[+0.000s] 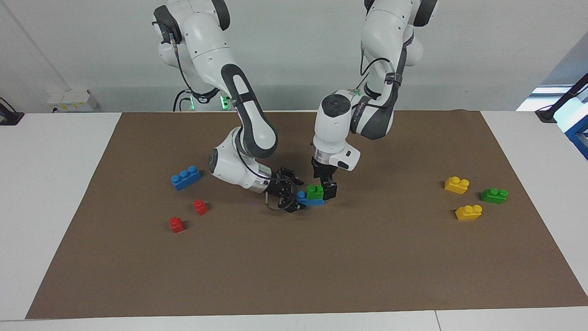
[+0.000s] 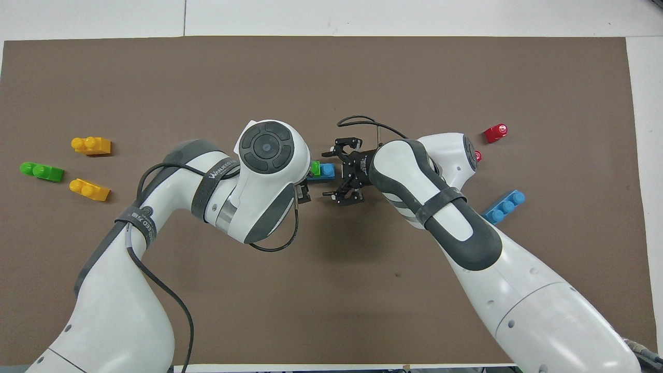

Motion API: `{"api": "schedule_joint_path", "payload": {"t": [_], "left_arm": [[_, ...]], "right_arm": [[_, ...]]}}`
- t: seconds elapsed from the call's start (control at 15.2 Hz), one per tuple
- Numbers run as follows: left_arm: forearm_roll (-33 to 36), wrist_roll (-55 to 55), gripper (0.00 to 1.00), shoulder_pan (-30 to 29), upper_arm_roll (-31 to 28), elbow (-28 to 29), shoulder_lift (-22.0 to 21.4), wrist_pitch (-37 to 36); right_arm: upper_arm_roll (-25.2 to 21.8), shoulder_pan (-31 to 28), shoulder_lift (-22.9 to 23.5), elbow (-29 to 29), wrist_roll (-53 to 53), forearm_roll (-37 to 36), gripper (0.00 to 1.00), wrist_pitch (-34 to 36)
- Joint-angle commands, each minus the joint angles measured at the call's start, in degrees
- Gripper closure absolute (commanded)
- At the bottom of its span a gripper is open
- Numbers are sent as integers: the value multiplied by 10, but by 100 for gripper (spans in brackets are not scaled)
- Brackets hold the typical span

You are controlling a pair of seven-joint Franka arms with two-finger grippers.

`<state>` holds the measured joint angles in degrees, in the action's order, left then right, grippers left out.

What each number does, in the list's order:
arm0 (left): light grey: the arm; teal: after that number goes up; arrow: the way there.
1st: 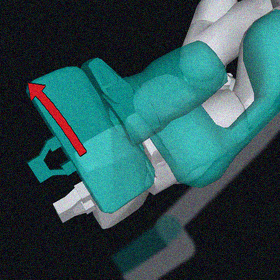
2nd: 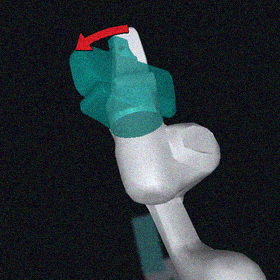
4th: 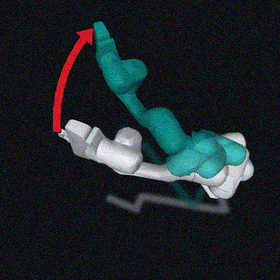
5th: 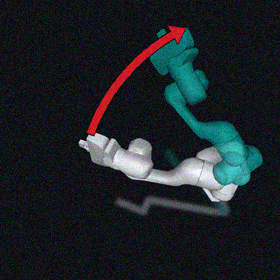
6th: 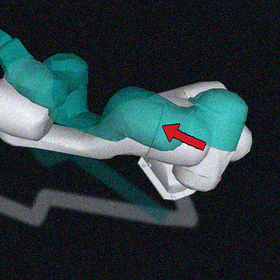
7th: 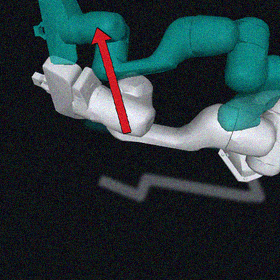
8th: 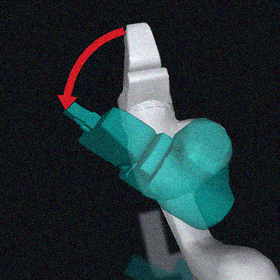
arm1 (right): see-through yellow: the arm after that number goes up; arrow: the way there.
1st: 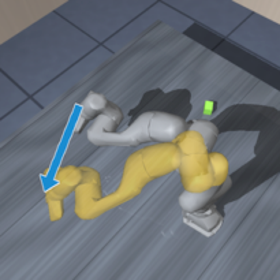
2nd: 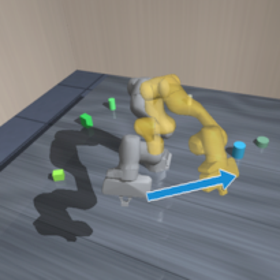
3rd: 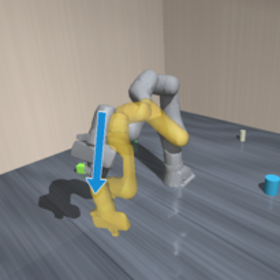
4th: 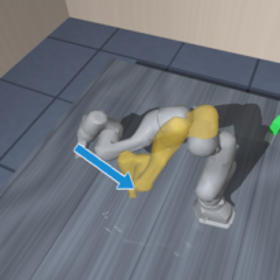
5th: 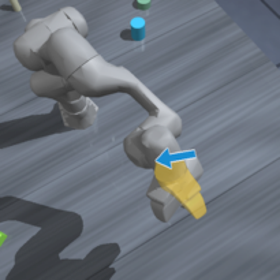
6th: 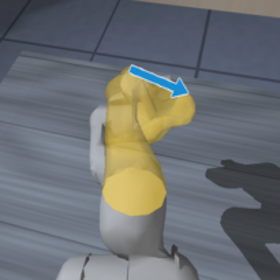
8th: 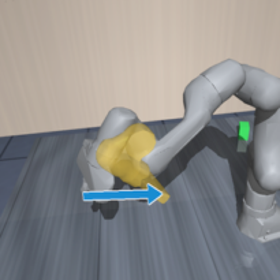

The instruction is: Remove green block with left arm and hold with right

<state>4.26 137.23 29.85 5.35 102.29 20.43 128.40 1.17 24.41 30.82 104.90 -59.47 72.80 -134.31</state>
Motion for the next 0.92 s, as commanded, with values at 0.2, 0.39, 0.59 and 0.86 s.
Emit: {"api": "schedule_joint_path", "payload": {"t": [0.2, 0.39, 0.59, 0.86], "left_arm": [[18, 17, 0, 11, -7, -16, 18, 7], [18, 18, 0, 12, -7, -15, 19, 9], [19, 21, 0, 15, -8, -15, 23, 11], [19, 22, 0, 15, -8, -15, 24, 12]], "right_arm": [[1, 0, 2, -2, 19, 16, 34, -11], [0, -2, 3, -6, 19, 16, 64, -10], [0, -2, 4, -6, 20, 16, 84, -10], [1, -5, 4, -6, 18, 16, 86, -10]]}}
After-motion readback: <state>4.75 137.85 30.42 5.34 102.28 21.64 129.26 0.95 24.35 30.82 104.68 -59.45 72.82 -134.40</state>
